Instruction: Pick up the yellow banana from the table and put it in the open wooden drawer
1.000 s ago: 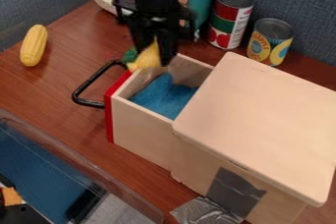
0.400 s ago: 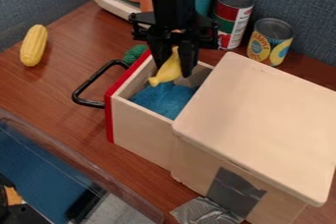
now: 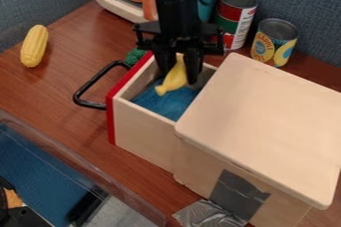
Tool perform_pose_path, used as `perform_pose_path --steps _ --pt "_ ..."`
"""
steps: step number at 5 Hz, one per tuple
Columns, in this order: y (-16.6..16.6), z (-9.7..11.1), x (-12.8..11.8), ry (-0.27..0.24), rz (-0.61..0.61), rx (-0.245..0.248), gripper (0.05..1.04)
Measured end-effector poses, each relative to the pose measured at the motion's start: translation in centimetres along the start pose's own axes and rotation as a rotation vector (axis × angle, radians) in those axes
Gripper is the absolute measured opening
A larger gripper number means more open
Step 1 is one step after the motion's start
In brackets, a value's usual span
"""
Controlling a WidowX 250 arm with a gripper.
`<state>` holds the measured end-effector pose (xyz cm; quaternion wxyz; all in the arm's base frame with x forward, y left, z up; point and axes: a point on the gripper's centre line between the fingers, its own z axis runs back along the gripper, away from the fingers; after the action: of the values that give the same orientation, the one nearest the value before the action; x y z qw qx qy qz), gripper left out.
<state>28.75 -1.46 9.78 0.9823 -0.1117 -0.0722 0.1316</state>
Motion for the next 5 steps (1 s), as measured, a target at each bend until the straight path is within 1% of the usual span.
perform_pose_path --steps 1,2,3,4,5 --pt "0.2 -0.5 -0.3 0.007 0.015 0.004 0.383" --pt "0.4 -0.9 -0.4 0.001 0.031 0.007 0.433" --pt "0.6 -1.5 -0.8 0.008 0.028 0.011 0.742" --pt "0.6 -1.4 -1.3 0.025 0.016 0.009 0.993" --pt "1.3 1.4 -1.6 -0.022 -0.008 0.056 1.005"
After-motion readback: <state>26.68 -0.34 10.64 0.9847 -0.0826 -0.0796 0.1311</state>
